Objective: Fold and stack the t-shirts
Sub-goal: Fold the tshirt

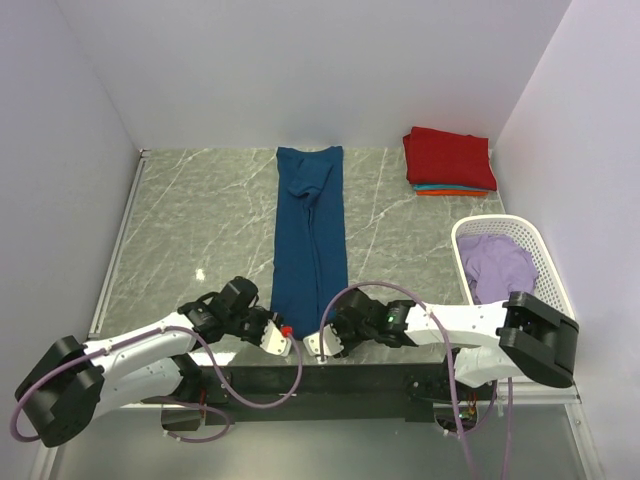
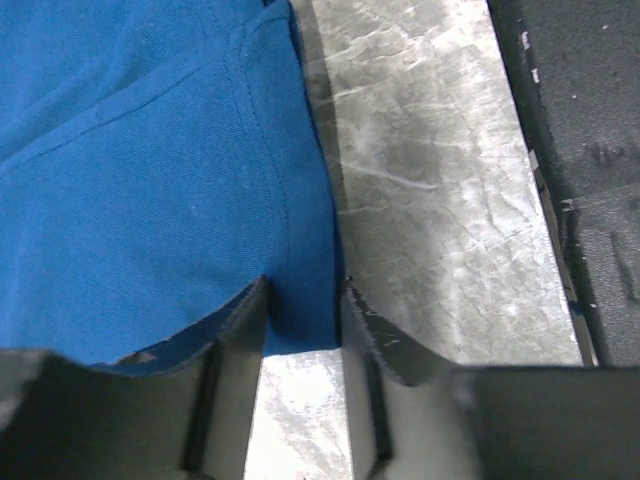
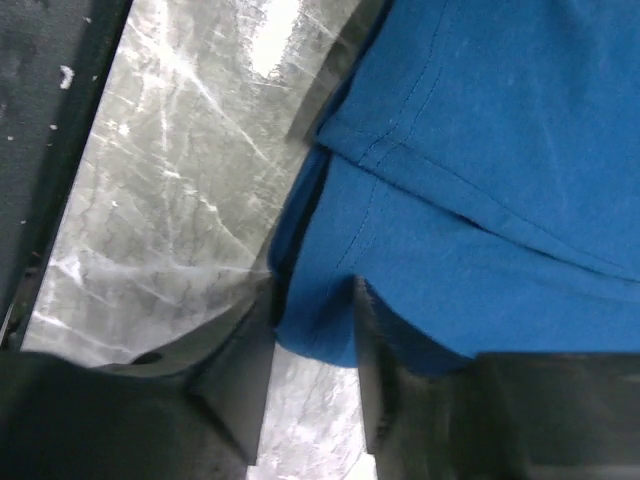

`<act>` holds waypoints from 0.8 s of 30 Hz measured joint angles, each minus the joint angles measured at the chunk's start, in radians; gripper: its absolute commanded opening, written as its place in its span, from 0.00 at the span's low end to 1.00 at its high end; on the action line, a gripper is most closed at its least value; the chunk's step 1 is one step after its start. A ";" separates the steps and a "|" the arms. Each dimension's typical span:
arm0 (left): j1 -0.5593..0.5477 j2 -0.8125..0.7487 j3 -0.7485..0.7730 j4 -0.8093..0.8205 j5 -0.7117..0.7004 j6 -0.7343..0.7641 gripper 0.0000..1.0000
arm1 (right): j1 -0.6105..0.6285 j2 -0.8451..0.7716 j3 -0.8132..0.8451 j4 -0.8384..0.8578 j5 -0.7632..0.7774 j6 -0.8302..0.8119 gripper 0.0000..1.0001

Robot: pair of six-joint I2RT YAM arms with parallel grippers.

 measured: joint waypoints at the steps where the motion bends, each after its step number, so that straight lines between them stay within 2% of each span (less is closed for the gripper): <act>1: 0.000 0.002 0.000 -0.002 0.000 0.000 0.36 | 0.001 0.006 0.001 0.007 0.003 0.000 0.33; 3: 0.000 0.003 0.000 -0.006 -0.001 0.002 0.25 | 0.002 0.011 0.000 0.006 0.007 0.000 0.20; 4: 0.000 0.006 0.000 -0.011 -0.002 0.006 0.20 | 0.003 0.016 0.000 0.006 0.011 0.002 0.07; 5: 0.000 0.008 0.001 -0.014 -0.003 0.008 0.15 | 0.004 0.019 0.000 0.007 0.015 -0.001 0.01; 10: 0.000 -0.001 0.033 -0.098 0.014 0.027 0.01 | 0.007 0.000 0.001 -0.018 0.019 0.053 0.00; 19: -0.004 -0.097 0.198 -0.368 0.088 0.011 0.01 | 0.033 -0.176 0.088 -0.175 -0.021 0.195 0.00; 21: 0.022 -0.098 0.230 -0.397 0.089 0.012 0.01 | 0.007 -0.192 0.101 -0.183 -0.033 0.206 0.00; 24: 0.121 -0.066 0.282 -0.436 0.103 0.033 0.01 | -0.063 -0.187 0.115 -0.192 -0.048 0.198 0.00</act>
